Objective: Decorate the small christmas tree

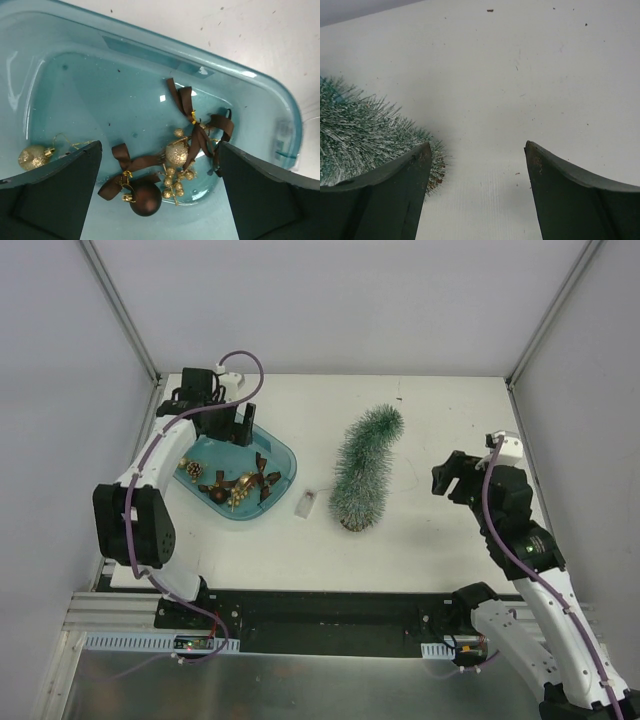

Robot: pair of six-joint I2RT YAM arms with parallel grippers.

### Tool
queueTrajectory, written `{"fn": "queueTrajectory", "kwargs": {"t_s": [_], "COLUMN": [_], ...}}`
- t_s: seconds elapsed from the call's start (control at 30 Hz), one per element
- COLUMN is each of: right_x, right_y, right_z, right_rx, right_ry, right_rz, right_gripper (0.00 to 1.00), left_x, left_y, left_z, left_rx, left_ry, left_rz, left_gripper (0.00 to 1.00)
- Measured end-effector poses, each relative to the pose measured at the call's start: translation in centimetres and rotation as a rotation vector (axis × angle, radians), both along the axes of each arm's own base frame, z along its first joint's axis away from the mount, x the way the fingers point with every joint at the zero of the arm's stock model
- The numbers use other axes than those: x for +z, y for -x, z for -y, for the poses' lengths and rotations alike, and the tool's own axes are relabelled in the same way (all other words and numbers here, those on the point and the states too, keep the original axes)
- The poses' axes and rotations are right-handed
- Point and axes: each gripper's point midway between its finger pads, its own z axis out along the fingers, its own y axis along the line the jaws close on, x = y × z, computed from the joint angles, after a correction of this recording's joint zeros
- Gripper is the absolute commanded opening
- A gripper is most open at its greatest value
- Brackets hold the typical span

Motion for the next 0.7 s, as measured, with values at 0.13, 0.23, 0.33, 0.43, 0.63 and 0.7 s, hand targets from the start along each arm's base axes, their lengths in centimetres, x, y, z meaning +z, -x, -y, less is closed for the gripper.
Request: {"fn": "queueTrajectory", "kwargs": {"t_s": [0.13, 0.23, 0.33, 0.43, 0.63, 0.7], "right_x": [-2.2, -3.0, -3.1, -3.3, -3.4, -3.3], "right_y": [0.6, 0.8, 0.8, 0.7, 0.6, 0.7], "right_z": [0.3, 0.4, 0.3, 0.3, 0.2, 0.2], "right_rx": [-0.014, -0.018, -0.019, -0.019, -0.015, -0.015], "right_ry": [-0.004, -0.005, -0.005, -0.002, -0.002, -0.003], "right_rz": [-0.038, -0.052, -0.056, -0.065, -0.069, -0.066], "right_gripper": [0.76, 0.75, 0.75, 0.73, 0.71, 0.70], "left_x": [-3.3, -4.3, -5.4, -7.3, -11.5, -12.3], "left_y": [-0.2, 0.2, 0.9, 1.9, 4.1, 4.6], "left_z": [-0.2, 0.1, 0.9, 2.2, 4.3, 4.7], "left_rx": [-0.033, -0.074, -0.134, -0.201, -0.315, -0.343], "left_ry": [-0.038, -0.035, -0.039, -0.051, -0.083, -0.100], "left_rz": [-0.069, -0.087, -0.101, -0.143, -0.244, -0.261], "left_gripper": [0.99, 0.99, 0.97, 0.91, 0.79, 0.73]}}
